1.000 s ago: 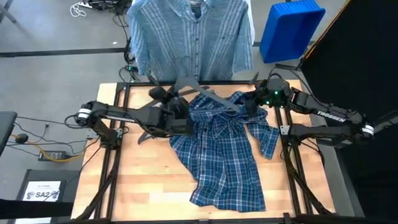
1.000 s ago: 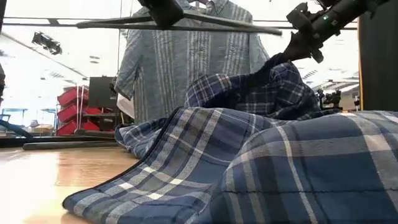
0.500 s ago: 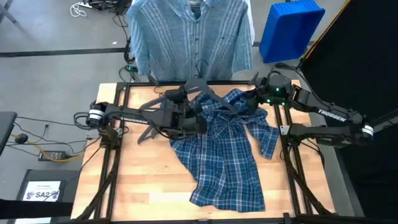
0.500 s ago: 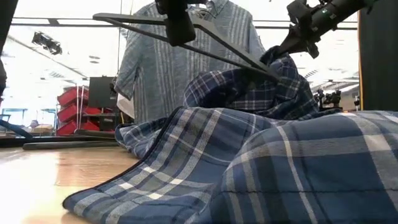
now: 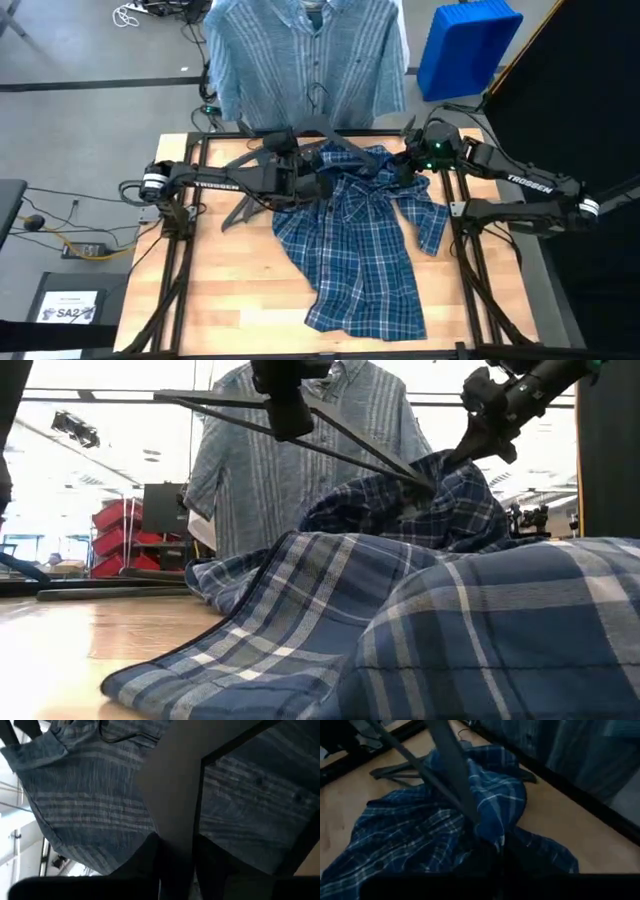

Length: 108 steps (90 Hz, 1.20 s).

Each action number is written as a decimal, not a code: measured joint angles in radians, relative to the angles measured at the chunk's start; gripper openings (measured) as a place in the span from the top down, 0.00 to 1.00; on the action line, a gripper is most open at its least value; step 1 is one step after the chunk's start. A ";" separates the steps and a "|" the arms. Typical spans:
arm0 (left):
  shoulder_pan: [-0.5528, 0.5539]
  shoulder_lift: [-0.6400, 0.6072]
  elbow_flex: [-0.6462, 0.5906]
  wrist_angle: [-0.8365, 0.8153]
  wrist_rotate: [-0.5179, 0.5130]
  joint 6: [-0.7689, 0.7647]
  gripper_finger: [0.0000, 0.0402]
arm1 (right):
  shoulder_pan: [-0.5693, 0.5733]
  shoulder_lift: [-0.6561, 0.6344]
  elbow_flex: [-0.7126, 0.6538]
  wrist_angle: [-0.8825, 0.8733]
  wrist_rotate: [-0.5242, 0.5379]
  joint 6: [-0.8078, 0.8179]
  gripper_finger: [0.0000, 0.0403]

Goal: Hang clothes
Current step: Insert the black hanger into the blue shirt

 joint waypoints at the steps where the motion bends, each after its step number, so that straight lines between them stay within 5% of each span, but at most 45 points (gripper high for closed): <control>1: 0.000 0.002 0.000 0.005 0.000 0.000 0.83 | 0.000 0.001 0.000 0.006 0.000 0.000 1.00; 57: -0.032 0.100 -0.001 0.171 0.041 0.000 0.83 | 0.005 0.009 0.000 0.272 -0.046 0.031 1.00; 91: -0.033 0.174 -0.001 0.356 0.085 0.003 0.83 | 0.097 0.044 0.000 0.425 -0.090 0.036 1.00; 108: -0.034 0.179 -0.001 0.427 0.024 -0.001 0.83 | 0.176 0.115 0.001 0.438 -0.089 0.021 1.00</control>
